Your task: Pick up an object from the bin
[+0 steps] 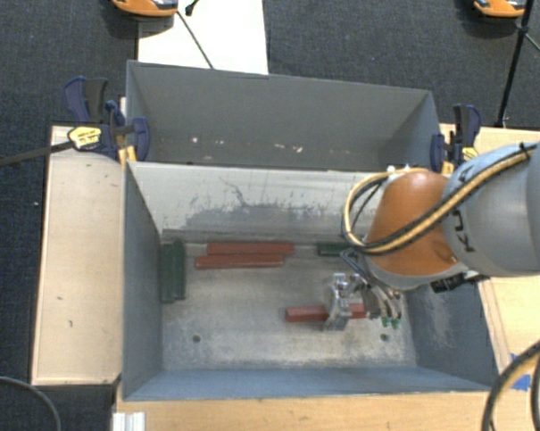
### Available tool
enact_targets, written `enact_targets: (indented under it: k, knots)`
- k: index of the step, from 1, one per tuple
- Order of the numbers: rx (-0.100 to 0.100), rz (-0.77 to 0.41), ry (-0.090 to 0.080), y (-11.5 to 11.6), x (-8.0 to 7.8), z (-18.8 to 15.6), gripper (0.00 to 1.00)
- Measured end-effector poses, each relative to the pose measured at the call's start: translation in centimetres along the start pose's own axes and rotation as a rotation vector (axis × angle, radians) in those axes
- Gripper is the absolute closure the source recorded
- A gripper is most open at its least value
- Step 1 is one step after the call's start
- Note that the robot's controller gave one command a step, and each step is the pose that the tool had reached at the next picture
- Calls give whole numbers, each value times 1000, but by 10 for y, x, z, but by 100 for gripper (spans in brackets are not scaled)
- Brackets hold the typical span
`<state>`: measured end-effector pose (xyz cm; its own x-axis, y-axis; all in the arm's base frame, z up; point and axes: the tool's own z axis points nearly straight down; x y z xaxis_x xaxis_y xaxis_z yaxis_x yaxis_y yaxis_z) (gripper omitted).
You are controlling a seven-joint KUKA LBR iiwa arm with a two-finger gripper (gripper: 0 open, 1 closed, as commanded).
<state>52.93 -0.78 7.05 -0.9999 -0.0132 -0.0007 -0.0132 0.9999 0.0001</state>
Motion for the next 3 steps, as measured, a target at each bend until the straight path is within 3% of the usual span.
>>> enact_targets:
  k: [1, 2, 3]
  knots:
    - [0, 3, -1, -22, -51, -117, 100]
    - [0, 2, -1, -22, -51, -117, 100]
    - [0, -11, 0, -20, -58, -147, 100]
